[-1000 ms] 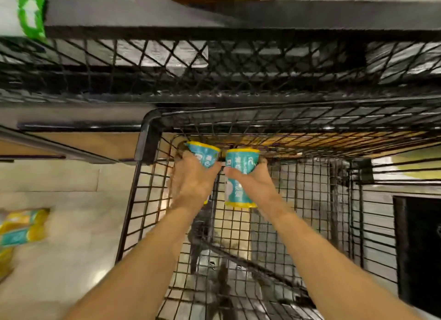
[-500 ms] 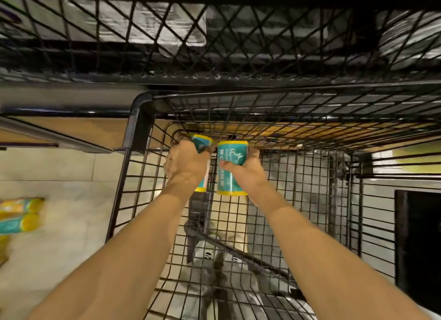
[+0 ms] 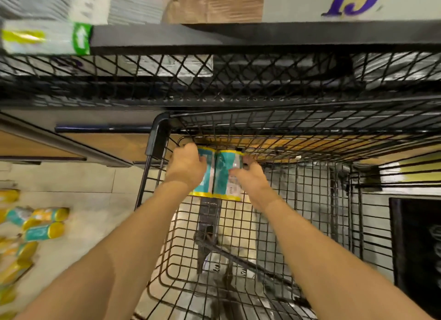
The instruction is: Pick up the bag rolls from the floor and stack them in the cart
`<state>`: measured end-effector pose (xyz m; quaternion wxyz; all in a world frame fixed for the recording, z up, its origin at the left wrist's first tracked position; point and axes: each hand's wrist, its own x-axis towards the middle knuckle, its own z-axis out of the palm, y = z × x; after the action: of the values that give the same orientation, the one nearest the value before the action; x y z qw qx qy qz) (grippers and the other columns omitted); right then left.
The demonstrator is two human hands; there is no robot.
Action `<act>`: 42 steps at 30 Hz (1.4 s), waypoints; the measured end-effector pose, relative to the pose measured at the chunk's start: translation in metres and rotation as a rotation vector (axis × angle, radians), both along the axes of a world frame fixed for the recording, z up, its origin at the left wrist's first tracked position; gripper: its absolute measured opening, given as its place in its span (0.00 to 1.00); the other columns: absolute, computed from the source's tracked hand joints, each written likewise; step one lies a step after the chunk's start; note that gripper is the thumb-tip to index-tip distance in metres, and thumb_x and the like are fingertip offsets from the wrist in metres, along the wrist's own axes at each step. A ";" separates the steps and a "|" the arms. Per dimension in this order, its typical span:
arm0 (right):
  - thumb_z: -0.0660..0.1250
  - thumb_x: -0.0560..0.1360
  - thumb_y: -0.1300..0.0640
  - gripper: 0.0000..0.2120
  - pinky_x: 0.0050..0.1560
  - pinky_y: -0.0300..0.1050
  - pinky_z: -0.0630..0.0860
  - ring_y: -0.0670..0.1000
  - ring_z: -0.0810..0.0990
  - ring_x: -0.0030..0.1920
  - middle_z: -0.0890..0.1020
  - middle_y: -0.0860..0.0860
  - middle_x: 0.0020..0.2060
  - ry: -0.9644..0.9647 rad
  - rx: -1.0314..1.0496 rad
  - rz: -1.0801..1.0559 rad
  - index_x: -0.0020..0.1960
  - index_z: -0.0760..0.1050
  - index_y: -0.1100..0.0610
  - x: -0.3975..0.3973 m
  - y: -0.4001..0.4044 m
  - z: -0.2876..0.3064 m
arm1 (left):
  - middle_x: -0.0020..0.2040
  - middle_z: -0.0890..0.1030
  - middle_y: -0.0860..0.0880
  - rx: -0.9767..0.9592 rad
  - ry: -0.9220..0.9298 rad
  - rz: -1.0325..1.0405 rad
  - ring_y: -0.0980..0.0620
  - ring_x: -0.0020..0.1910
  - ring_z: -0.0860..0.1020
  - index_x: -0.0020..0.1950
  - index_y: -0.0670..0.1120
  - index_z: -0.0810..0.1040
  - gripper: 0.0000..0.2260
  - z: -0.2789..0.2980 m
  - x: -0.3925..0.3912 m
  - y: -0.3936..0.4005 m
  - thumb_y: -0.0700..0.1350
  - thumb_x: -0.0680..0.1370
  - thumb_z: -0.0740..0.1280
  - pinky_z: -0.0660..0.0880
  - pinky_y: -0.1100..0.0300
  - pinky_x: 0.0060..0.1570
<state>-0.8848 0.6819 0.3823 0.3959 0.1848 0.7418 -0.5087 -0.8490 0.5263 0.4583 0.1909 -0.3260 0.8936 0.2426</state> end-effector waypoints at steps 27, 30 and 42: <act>0.63 0.79 0.46 0.26 0.57 0.56 0.77 0.59 0.75 0.61 0.76 0.55 0.63 1.076 0.244 1.484 0.75 0.65 0.50 0.121 -0.170 0.433 | 0.75 0.69 0.47 -0.454 0.149 0.027 0.44 0.70 0.71 0.79 0.49 0.61 0.25 0.376 0.275 -0.153 0.50 0.82 0.59 0.73 0.47 0.66; 0.64 0.79 0.46 0.27 0.59 0.57 0.77 0.60 0.75 0.64 0.76 0.55 0.65 1.231 0.247 1.606 0.76 0.65 0.50 0.175 -0.235 0.461 | 0.74 0.71 0.46 -0.518 0.168 0.135 0.43 0.69 0.73 0.79 0.48 0.61 0.26 0.390 0.352 -0.194 0.50 0.81 0.59 0.74 0.47 0.64; 0.62 0.78 0.41 0.29 0.63 0.56 0.75 0.59 0.73 0.68 0.74 0.54 0.70 1.444 0.056 1.983 0.76 0.64 0.50 0.427 -0.446 0.481 | 0.68 0.76 0.43 -0.573 -0.017 0.555 0.40 0.65 0.75 0.74 0.46 0.66 0.22 0.397 0.642 -0.285 0.50 0.80 0.62 0.73 0.50 0.61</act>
<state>-0.4578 0.2360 0.8637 0.1056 -0.7753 0.6212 0.0433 -0.2072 0.2413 0.8551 0.0267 -0.5970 0.8015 0.0233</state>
